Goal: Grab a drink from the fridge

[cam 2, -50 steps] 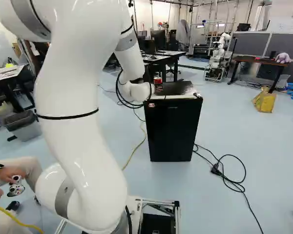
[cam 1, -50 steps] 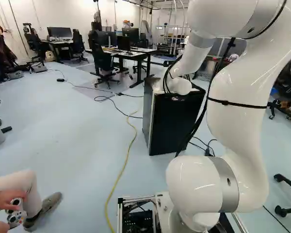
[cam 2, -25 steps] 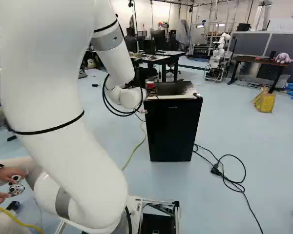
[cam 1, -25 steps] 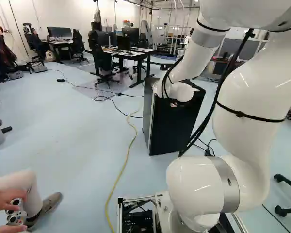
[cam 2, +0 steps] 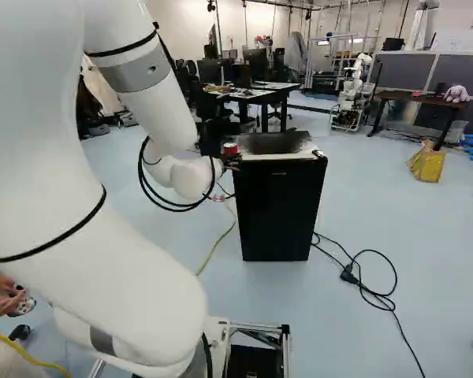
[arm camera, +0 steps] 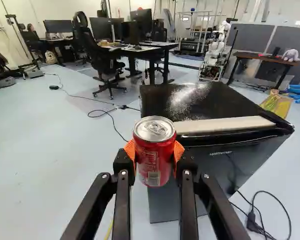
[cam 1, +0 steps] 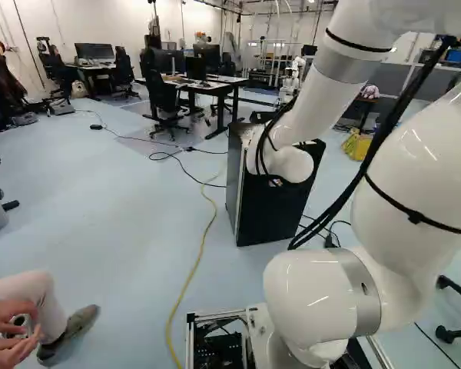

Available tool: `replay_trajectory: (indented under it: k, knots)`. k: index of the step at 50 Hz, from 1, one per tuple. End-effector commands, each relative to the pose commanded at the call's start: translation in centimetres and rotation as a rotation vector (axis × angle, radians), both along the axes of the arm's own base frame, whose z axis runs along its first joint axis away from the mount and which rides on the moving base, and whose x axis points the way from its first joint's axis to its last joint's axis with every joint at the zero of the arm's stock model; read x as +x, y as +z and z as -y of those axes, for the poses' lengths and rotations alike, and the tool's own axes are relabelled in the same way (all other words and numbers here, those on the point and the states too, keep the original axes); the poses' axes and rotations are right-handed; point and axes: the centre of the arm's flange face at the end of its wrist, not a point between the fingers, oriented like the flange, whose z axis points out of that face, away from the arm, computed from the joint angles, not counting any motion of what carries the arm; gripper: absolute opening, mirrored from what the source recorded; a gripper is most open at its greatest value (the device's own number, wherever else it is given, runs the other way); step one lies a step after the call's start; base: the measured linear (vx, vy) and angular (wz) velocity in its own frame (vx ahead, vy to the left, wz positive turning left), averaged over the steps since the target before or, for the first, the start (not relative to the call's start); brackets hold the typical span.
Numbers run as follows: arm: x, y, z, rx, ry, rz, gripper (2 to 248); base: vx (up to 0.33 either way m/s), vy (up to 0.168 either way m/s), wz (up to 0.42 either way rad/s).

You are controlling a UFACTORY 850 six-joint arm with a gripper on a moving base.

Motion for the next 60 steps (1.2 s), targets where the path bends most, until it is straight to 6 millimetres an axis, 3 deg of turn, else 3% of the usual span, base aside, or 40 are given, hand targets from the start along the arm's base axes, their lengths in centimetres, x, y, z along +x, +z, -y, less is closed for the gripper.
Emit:
replay_trajectory:
  k: [31,60]
  knots:
    - [-6.6,-2.1,-1.6,0.003,0.038,-0.024,92,0.0,0.0,0.0]
    - [-9.1,-3.0,-2.1,0.004,0.052,-0.033,92,0.0,0.0,0.0]
